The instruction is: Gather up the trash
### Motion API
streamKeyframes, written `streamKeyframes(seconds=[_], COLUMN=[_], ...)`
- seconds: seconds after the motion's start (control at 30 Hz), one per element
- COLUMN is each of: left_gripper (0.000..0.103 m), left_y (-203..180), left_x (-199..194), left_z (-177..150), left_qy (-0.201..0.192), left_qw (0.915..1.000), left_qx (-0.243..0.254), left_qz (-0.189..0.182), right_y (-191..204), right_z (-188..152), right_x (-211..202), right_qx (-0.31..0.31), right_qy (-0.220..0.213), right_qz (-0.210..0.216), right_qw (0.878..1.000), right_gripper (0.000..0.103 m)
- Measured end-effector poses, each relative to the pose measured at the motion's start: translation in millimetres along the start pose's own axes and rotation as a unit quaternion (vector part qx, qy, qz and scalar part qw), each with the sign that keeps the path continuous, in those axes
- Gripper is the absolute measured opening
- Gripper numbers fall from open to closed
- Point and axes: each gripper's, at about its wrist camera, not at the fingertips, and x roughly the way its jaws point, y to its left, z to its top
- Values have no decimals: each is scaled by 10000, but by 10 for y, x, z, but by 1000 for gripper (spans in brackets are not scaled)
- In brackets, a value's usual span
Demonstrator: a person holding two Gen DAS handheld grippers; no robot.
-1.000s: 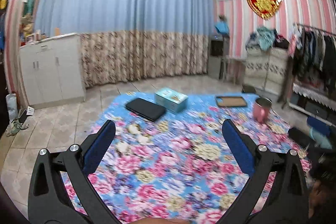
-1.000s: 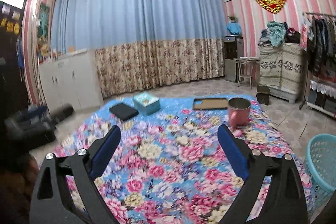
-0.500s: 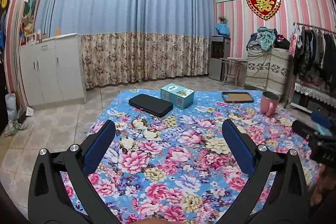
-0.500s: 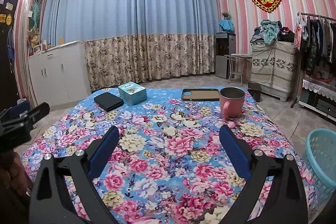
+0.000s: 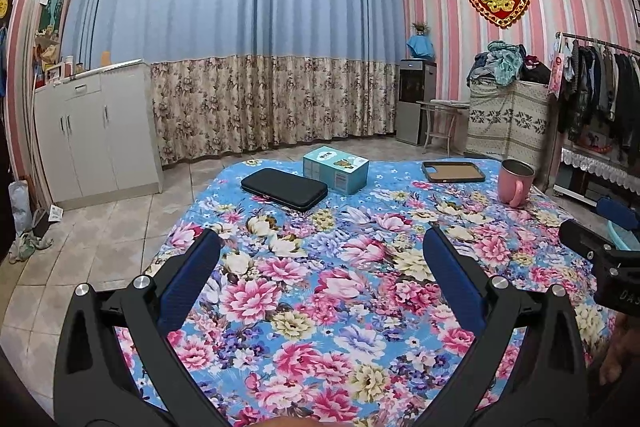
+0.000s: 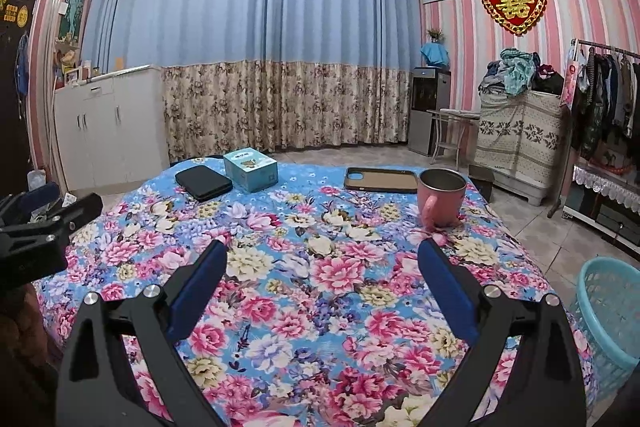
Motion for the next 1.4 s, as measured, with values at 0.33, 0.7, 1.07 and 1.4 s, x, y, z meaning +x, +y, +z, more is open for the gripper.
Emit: streamKeyframes(seconds=[0.33, 0.7, 1.07, 1.4], left_gripper=[98, 98, 98, 98], left_y=[-6, -55, -88, -74], left_x=[13, 15, 19, 20], left_z=[-14, -12, -24, -30], left_qy=[42, 41, 45, 52], left_qw=[10000, 9999, 9999, 9999], left_qx=[8, 7, 80, 33], left_qz=[-37, -96, -98, -94], right_y=[83, 98, 102, 122], right_z=[13, 20, 34, 33], right_x=[-36, -20, -39, -17], right_qx=[-81, -37, -77, -84], right_qy=[-29, 1, -10, -2], right_qz=[28, 50, 16, 3], right_qw=[10000, 10000, 10000, 10000], right_gripper=[94, 94, 94, 94])
